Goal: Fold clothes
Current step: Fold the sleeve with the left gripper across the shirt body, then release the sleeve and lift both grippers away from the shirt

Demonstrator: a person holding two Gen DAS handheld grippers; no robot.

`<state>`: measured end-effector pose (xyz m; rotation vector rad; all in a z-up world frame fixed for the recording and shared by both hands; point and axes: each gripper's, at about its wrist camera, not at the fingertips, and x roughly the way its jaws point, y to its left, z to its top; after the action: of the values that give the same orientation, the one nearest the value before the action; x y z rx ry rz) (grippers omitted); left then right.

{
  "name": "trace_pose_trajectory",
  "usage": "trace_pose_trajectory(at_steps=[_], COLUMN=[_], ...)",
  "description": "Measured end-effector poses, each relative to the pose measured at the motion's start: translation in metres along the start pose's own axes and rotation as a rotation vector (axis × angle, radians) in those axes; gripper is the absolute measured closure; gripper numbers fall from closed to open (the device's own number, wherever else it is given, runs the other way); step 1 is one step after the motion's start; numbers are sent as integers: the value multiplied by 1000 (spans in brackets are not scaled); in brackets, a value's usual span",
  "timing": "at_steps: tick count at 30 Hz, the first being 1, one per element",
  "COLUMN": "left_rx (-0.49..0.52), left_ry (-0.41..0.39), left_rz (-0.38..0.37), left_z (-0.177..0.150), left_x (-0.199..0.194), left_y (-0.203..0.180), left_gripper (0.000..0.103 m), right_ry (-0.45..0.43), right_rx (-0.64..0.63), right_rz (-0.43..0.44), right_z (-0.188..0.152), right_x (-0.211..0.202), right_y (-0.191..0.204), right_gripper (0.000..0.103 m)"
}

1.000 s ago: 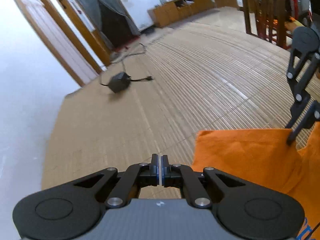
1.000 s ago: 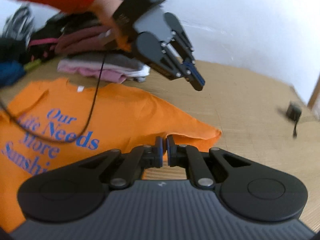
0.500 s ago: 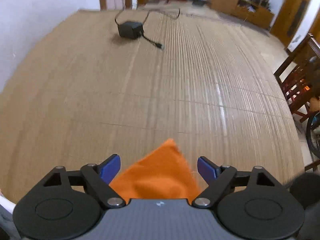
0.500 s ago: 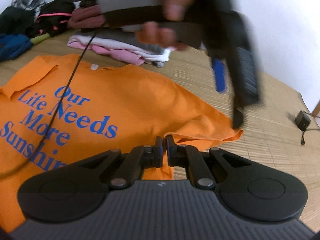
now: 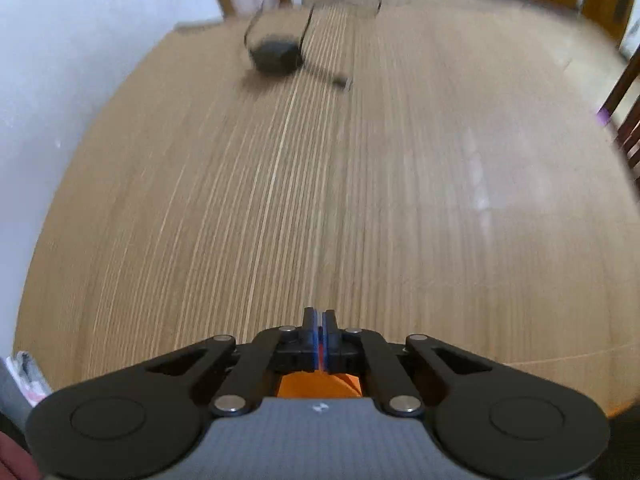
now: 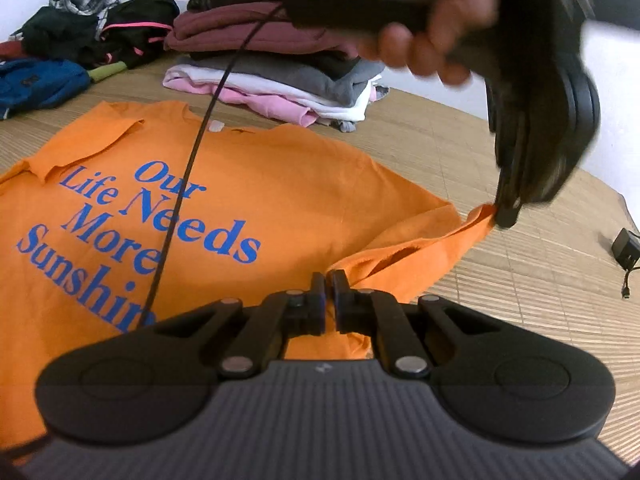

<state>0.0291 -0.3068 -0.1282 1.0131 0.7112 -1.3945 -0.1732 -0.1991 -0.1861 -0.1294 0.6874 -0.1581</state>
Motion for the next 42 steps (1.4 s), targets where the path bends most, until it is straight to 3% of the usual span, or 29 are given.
trace_pose_trajectory(at_steps=[2, 9, 16, 19, 21, 22, 23, 24, 25, 27, 29, 31, 36, 37, 38, 39, 42], left_rx=[3, -4, -33, -59, -95, -126, -169, -229, -285, -381, -461, -539, -732, -771, -808, -842, -949], left_ry=[-32, -31, -29, -21, -6, 10, 32, 62, 74, 39, -8, -20, -9, -6, -9, -20, -117], left_rz=[3, 68, 89, 100, 136, 159, 178, 189, 186, 134, 77, 67, 90, 95, 105, 122, 116], left_z=[-10, -61, -99, -115, -129, -131, -134, -136, -139, -142, -142, -139, -128, -126, -125, -125, -132], left_x=[-14, -31, -18, -12, -15, -12, -11, -10, -12, -19, -23, -19, 2, 6, 8, 5, -7], left_y=[6, 34, 50, 55, 56, 58, 60, 62, 63, 61, 54, 54, 60, 61, 63, 65, 68], left_gripper=[101, 101, 101, 101, 95, 89, 75, 68, 58, 55, 38, 32, 37, 46, 76, 88, 96], right_ry=[-6, -8, 67, 63, 45, 36, 27, 25, 40, 68, 58, 37, 10, 8, 6, 1, -14], right_rx=[-15, -172, -227, -191, -157, -147, -138, -140, -143, -149, -148, -171, -227, -224, -220, -219, -221], right_rz=[-2, -47, -19, 7, -10, -43, -75, -108, -122, -147, -128, -136, -92, -88, -85, -82, -75], right_z=[1, 9, 12, 11, 7, 4, 1, -3, -6, -13, -18, -20, -17, -17, -18, -19, -21], right_x=[-2, -4, 3, -6, -16, -20, -25, -27, -24, -19, -11, -5, -4, -4, -4, -4, -5], right_y=[2, 28, 49, 44, 36, 31, 26, 22, 18, 10, 4, 6, 9, 8, 7, 6, 4], right_gripper=[95, 95, 95, 77, 60, 58, 54, 50, 50, 50, 50, 52, 55, 55, 55, 55, 55])
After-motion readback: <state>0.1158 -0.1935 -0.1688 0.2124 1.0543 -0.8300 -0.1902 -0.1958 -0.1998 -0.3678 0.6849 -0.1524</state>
